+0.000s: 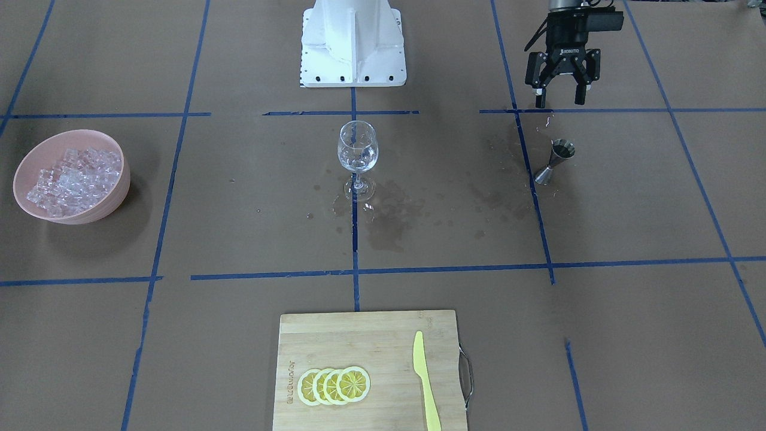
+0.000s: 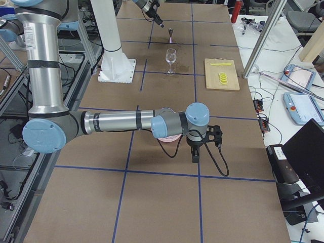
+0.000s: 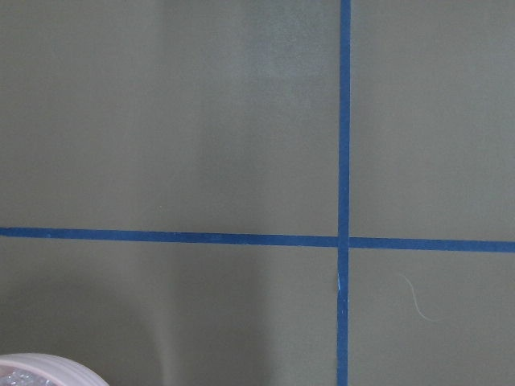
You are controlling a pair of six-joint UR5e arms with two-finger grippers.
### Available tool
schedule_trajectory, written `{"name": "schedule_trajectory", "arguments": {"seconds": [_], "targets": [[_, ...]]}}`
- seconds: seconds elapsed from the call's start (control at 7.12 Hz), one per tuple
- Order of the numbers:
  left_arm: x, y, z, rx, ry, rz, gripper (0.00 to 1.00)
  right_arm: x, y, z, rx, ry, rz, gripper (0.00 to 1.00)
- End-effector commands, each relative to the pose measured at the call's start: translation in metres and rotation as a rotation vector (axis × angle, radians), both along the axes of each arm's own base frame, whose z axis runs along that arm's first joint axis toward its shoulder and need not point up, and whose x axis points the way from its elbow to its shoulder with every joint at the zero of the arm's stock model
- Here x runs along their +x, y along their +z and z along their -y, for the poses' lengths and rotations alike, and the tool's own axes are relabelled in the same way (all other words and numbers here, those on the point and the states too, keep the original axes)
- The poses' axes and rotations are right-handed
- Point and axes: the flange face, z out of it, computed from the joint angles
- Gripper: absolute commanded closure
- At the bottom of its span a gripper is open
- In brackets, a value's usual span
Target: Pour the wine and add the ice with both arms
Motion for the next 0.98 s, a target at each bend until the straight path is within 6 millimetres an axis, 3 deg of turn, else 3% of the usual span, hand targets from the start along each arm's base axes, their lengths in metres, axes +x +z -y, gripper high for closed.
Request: {"name": "schedule_trajectory", "arguments": {"seconds": [0.0, 0.14, 0.28, 0.42, 0.84], "targets": [[0.017, 0.029, -0.009, 0.045, -0.056, 0.015, 0.01, -0.002, -0.009, -0.001, 0.007, 0.001, 0.021, 0.0], [0.022, 0.047, -0.005, 0.1, -0.094, 0.052, 0.01, -0.001, -0.012, -0.001, 0.008, 0.004, 0.025, 0.0], [0.044, 0.063, -0.003, 0.155, -0.132, 0.072, 0.0, -0.001, -0.012, -0.003, 0.008, 0.003, 0.029, 0.0], [0.061, 0.064, -0.002, 0.176, -0.148, 0.065, 0.0, -0.002, -0.015, -0.003, 0.014, 0.002, 0.036, 0.0], [0.074, 0.097, 0.002, 0.251, -0.179, 0.146, 0.0, -0.002, -0.016, -0.006, 0.01, 0.003, 0.04, 0.0]]}}
